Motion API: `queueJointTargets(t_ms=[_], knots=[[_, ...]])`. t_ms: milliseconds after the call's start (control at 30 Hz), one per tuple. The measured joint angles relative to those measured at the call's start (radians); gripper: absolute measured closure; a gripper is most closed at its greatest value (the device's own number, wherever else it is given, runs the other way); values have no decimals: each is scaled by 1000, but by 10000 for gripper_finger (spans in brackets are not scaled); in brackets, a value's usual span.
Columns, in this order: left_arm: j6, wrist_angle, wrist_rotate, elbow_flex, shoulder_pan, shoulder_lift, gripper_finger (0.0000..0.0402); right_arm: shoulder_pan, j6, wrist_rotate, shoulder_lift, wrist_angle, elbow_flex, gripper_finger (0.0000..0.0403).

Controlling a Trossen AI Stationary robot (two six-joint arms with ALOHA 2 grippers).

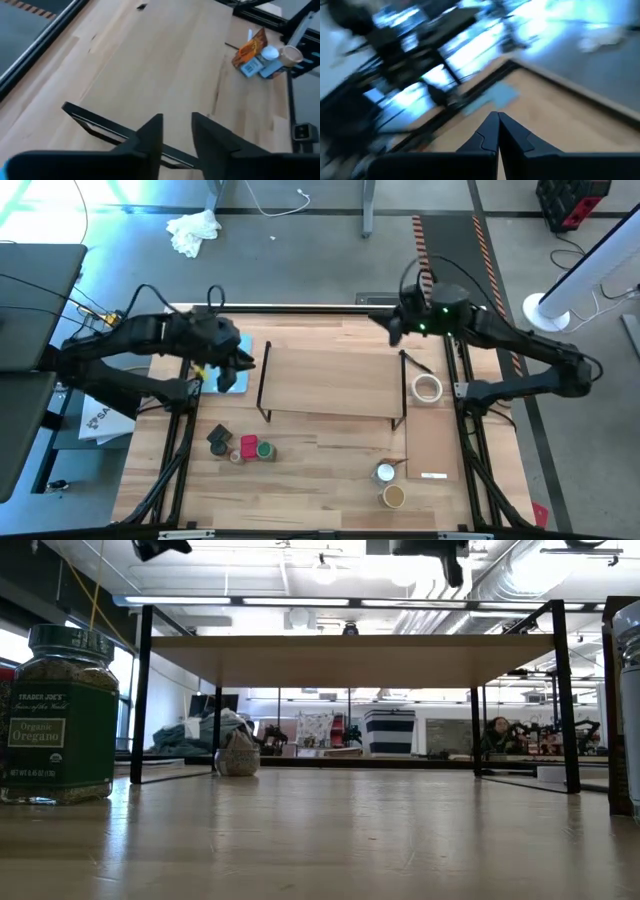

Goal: Shelf spices
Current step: Put the orange seasoning bag on the shelf

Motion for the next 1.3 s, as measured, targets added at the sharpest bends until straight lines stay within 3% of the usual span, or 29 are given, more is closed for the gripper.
queueJointTargets(t_ms=[233,467,600,700,867,1000,1133,1300], knots=[[-83,3,-144,0,-98,89,230,261,26,-147,-3,-235,0,403],[-145,19,-146,0,-114,190,199,547,190,-33,-48,-512,0,395],[-145,48,-128,0,-114,222,197,680,229,-77,-10,-702,0,346],[-146,85,-120,-1,-113,223,197,763,221,-85,35,-733,0,287],[-174,123,-146,-1,-112,191,197,832,152,-83,127,-660,0,191],[-219,126,-168,-1,-112,147,197,857,106,-85,193,-651,0,137],[-222,167,-189,-1,-112,88,197,875,67,-72,251,-651,0,110],[-174,205,-301,0,-112,17,197,878,71,-34,316,-649,0,107]])
